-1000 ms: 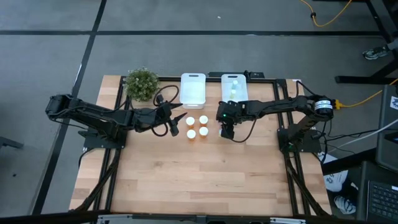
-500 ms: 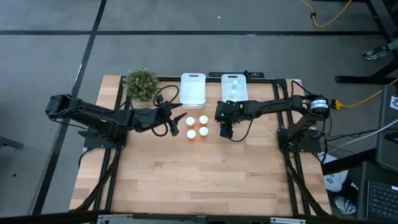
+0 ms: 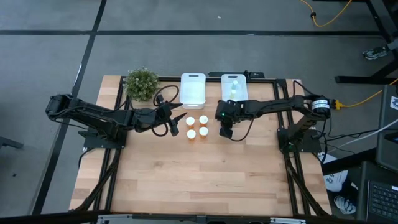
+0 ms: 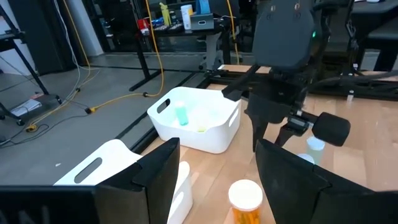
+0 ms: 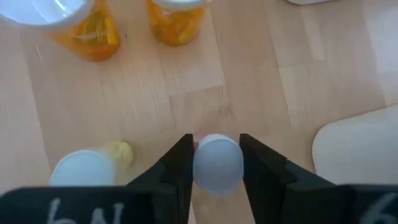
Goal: Pick and place medicine bottles into bin by pill shape (circle, oval)
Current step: Put the pink pill bottle into the right white bin
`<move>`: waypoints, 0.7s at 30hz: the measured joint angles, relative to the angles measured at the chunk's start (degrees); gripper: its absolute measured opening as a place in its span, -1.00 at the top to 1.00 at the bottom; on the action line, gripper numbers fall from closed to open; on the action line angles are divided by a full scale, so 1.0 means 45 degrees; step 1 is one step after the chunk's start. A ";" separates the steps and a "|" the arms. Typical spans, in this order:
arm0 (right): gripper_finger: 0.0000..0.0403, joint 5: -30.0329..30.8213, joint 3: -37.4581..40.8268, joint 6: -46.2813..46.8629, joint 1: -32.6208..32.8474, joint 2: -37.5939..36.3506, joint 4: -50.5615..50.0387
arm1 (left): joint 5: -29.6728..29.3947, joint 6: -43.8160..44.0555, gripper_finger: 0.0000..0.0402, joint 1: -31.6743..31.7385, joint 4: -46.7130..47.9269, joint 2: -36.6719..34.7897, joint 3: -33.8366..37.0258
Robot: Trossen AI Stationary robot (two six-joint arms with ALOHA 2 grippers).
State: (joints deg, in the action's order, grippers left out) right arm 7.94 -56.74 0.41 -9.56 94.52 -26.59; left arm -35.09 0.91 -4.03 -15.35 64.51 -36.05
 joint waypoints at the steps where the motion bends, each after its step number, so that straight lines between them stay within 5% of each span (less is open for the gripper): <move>1: 0.45 0.0000 -0.0073 0.0000 0.0000 -0.0132 -0.0235 | 0.0000 -0.0005 -0.02 0.0000 0.0000 0.0000 0.0000; 10: 0.43 0.0135 -0.1132 -0.0839 -0.0005 -0.2166 -0.1561 | 0.0000 -0.0005 -0.02 0.0000 0.0029 0.0000 0.0000; 13: 0.42 0.1421 -0.1249 -0.1233 -0.0137 -0.2901 -0.1670 | 0.0000 -0.0005 -0.02 0.0000 0.0025 0.0000 0.0000; 16: 0.43 0.2579 -0.1255 -0.1205 -0.0668 -0.3394 -0.1695 | 0.0000 -0.0005 -0.02 0.0000 0.0029 0.0000 0.0000; 21: 0.43 0.2673 -0.1255 -0.1155 -0.2176 -0.3457 -0.1704 | 0.0000 -0.0005 -0.02 0.0000 0.0029 0.0000 0.0000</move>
State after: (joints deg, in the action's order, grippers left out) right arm 19.97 -62.39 -4.79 -19.35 78.97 -34.26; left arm -35.09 0.89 -4.03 -15.22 64.51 -36.05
